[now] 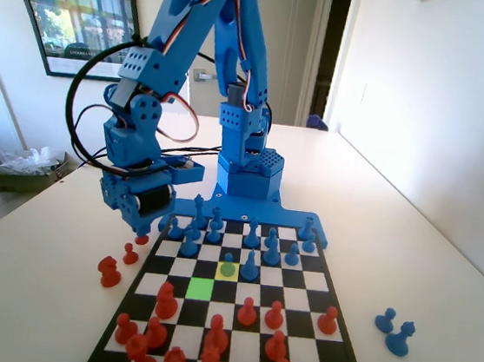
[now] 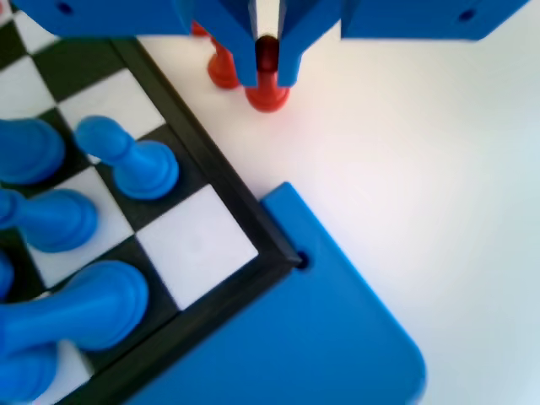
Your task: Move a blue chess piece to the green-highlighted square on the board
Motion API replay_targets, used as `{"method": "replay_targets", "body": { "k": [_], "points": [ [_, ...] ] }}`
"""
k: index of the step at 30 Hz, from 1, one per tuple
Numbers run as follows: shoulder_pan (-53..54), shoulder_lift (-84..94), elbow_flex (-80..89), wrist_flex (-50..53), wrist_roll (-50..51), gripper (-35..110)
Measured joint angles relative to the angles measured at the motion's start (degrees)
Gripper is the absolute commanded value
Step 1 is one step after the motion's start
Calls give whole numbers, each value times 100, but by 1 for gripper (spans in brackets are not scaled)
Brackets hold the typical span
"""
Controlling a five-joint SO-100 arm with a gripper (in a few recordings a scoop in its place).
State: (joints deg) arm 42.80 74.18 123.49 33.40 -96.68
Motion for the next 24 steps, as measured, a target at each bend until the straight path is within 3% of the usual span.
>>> {"method": "replay_targets", "body": {
  "k": [24],
  "points": [
    [-105, -132, 255, -677, -229, 4]
  ]
}}
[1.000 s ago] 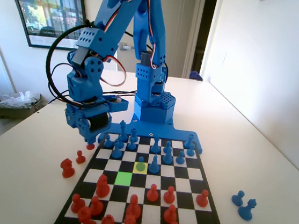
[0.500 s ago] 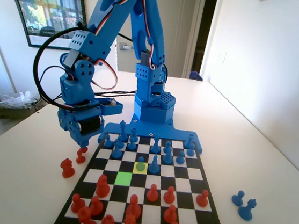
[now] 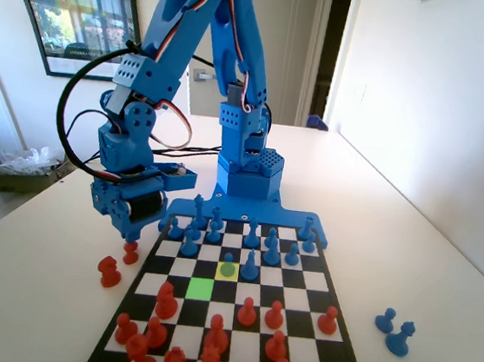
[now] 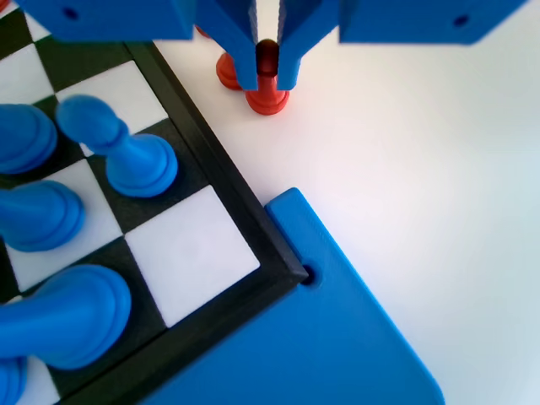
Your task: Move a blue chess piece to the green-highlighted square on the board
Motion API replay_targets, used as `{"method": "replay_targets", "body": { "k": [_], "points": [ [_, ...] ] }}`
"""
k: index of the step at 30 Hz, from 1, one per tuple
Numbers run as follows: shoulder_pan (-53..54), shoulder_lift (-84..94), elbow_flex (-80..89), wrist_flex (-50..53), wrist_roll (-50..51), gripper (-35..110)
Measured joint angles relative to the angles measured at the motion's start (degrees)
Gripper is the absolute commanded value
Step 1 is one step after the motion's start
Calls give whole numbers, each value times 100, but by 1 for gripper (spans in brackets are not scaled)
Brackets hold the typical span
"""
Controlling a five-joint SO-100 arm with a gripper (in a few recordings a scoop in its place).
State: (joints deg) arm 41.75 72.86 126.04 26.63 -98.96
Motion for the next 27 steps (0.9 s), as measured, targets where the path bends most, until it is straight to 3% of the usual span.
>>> {"method": "replay_targets", "body": {
  "k": [15, 27],
  "points": [
    [88, 0, 308, -413, -167, 12],
    [-123, 281, -88, 668, 158, 11]
  ]
}}
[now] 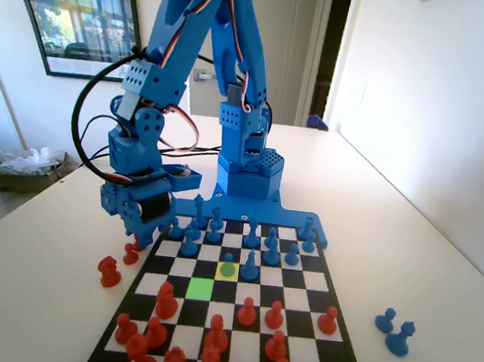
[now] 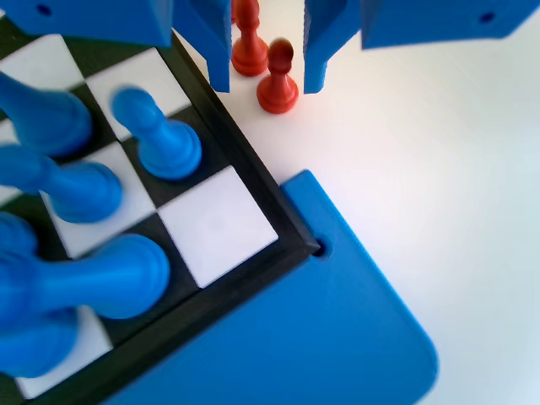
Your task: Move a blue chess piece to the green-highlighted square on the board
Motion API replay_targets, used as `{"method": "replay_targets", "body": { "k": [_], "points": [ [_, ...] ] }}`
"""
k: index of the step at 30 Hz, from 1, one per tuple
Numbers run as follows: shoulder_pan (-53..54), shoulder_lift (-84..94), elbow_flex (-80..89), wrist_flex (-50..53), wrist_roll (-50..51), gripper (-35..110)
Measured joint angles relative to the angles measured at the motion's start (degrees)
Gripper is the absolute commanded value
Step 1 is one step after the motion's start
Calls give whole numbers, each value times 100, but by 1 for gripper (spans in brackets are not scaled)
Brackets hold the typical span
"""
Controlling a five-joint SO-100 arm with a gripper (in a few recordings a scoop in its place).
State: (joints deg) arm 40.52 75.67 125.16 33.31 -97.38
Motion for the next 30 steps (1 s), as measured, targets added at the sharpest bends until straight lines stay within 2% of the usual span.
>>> {"method": "replay_targets", "body": {
  "k": [16, 22, 30],
  "points": [
    [-272, 1380, -343, 1863, 79, 9],
    [-800, 2057, -413, 2391, 448, 9],
    [-1960, 2663, -413, 2479, 1248, 9]
  ]
}}
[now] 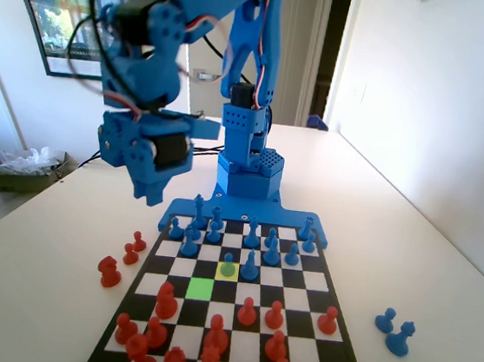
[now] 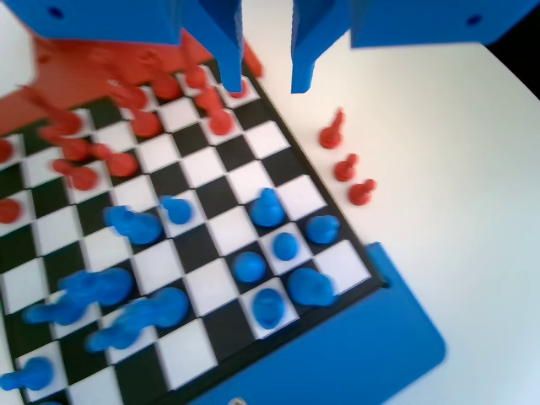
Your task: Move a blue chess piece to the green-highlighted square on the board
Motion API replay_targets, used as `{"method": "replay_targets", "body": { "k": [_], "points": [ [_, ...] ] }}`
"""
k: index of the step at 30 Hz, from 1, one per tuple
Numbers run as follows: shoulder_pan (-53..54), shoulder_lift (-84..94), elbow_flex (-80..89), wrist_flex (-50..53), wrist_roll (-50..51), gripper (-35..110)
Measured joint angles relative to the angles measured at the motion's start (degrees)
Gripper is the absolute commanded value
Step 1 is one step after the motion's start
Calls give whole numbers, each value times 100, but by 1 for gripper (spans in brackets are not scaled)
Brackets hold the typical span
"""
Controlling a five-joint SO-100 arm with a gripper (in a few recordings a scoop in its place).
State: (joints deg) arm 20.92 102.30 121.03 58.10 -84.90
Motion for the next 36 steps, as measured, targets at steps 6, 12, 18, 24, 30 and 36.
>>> {"method": "replay_targets", "body": {
  "k": [6, 12, 18, 24, 30, 36],
  "points": [
    [-659, 325, 422, -246, 264, 9],
    [-1046, 413, 1099, -809, 281, 9],
    [-1292, 422, 1538, -1424, 281, 9],
    [-1415, 360, 1705, -1872, 369, 9],
    [-1450, 114, 1863, -2188, 316, 9],
    [-1556, -26, 1995, -2443, 308, 9]
  ]
}}
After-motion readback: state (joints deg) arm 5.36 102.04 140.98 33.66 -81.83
